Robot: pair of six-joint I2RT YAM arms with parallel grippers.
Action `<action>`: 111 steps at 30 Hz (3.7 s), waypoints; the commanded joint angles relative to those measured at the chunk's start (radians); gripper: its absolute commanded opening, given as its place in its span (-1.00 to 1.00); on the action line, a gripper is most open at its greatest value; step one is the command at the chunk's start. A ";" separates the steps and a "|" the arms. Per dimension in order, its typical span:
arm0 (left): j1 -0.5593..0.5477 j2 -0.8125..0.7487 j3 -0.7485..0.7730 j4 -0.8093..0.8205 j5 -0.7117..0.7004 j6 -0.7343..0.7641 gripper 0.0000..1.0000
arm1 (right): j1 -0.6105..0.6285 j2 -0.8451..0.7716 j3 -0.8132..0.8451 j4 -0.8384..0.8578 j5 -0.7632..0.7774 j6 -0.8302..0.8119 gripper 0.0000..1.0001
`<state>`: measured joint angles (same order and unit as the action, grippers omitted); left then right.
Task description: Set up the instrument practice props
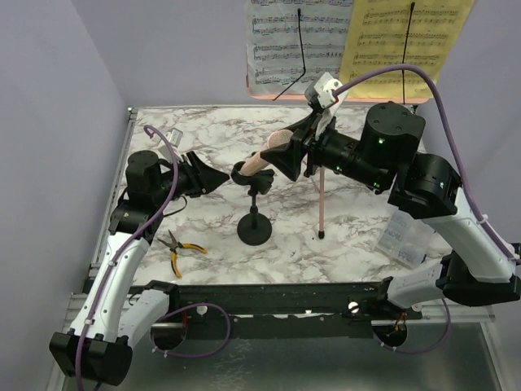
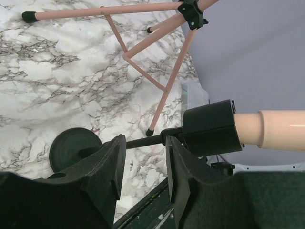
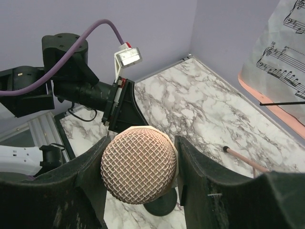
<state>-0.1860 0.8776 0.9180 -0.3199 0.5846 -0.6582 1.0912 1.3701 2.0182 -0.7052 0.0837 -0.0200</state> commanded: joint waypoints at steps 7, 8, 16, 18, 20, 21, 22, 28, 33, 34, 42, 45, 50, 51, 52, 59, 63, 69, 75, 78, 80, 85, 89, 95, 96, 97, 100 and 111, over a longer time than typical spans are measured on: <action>-0.004 0.005 0.001 0.064 0.064 -0.036 -0.17 | 0.002 0.068 0.055 -0.023 0.027 -0.032 -0.99; -0.004 0.005 0.001 0.073 0.070 -0.041 -0.17 | 0.001 0.074 0.061 -0.029 0.033 -0.031 -0.99; -0.010 0.017 -0.013 0.142 0.116 -0.081 -0.22 | 0.000 0.136 0.109 -0.114 0.096 0.016 -0.99; -0.012 0.016 -0.022 0.161 0.127 -0.094 -0.24 | -0.005 0.147 0.124 -0.134 0.114 0.063 -0.99; -0.014 0.016 -0.028 0.173 0.131 -0.104 -0.25 | -0.012 0.154 0.135 -0.145 0.119 0.082 -0.99; -0.016 0.015 -0.029 0.177 0.133 -0.106 -0.25 | -0.013 0.155 0.136 -0.145 0.122 0.089 -0.99; -0.015 0.014 -0.032 0.179 0.133 -0.109 -0.26 | -0.019 0.156 0.134 -0.143 0.128 0.099 -0.99; -0.017 0.004 -0.041 0.185 0.138 -0.114 -0.28 | -0.030 0.193 0.143 -0.159 0.125 0.102 -0.99; -0.017 -0.002 -0.041 0.185 0.146 -0.111 -0.29 | -0.039 0.247 0.155 -0.194 0.060 0.056 -0.99; -0.017 -0.002 -0.042 0.185 0.147 -0.111 -0.29 | -0.040 0.261 0.167 -0.207 0.058 0.057 -0.97; -0.017 -0.018 -0.053 0.185 0.152 -0.111 -0.29 | -0.041 0.266 0.193 -0.252 0.038 0.037 -0.83; -0.017 -0.019 -0.042 0.183 0.164 -0.108 -0.29 | -0.042 0.258 0.212 -0.262 0.028 0.029 -0.71; -0.017 -0.042 0.005 0.176 0.167 -0.078 -0.28 | -0.042 0.238 0.176 -0.176 0.001 0.029 -0.37; -0.017 -0.048 0.016 0.173 0.163 -0.076 -0.28 | -0.041 0.239 0.171 -0.158 -0.001 0.031 -0.37; -0.017 -0.056 0.025 0.171 0.154 -0.074 -0.28 | -0.041 0.239 0.165 -0.138 0.002 0.039 -0.35; -0.017 -0.101 0.054 0.169 0.119 -0.057 -0.26 | -0.042 0.231 0.121 0.001 0.030 0.070 -0.28; -0.018 -0.108 0.095 0.175 0.112 -0.013 -0.09 | -0.041 0.261 0.174 -0.027 0.031 0.069 -0.26; -0.026 -0.063 0.161 0.260 0.139 0.013 0.19 | -0.042 0.265 0.184 -0.004 0.021 0.090 -0.04; -0.034 -0.048 0.144 0.399 0.139 0.012 0.26 | -0.042 0.271 0.190 0.037 0.020 0.112 0.00; -0.040 -0.048 0.146 0.427 0.139 0.054 0.30 | -0.042 0.260 0.176 0.055 0.021 0.121 0.05; -0.046 -0.045 0.149 0.450 0.138 0.094 0.33 | -0.042 0.254 0.167 0.065 0.012 0.126 0.03; -0.070 0.014 0.172 0.488 0.209 0.181 0.42 | -0.042 0.257 0.165 0.064 -0.023 0.134 -0.22; -0.130 0.071 0.201 0.494 0.230 0.244 0.42 | -0.042 0.255 0.166 0.058 -0.044 0.140 -0.29; -0.207 0.141 0.235 0.496 0.164 0.309 0.23 | -0.042 0.240 0.157 0.058 -0.058 0.144 -0.35; -0.215 0.152 0.239 0.498 0.156 0.310 0.10 | -0.042 0.238 0.155 0.056 -0.058 0.144 -0.35; -0.219 0.157 0.240 0.503 0.145 0.307 -0.03 | -0.042 0.234 0.151 0.056 -0.055 0.143 -0.33; -0.226 0.159 0.224 0.524 0.130 0.305 -0.44 | -0.042 0.213 0.121 0.061 -0.033 0.141 -0.07; -0.227 0.123 0.119 0.578 0.151 0.357 -0.89 | -0.042 -0.123 -0.331 0.352 0.038 0.103 0.90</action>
<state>-0.4179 1.0046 1.0576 0.2462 0.7368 -0.3305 1.0409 1.3849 1.8175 -0.5053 0.1074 0.1108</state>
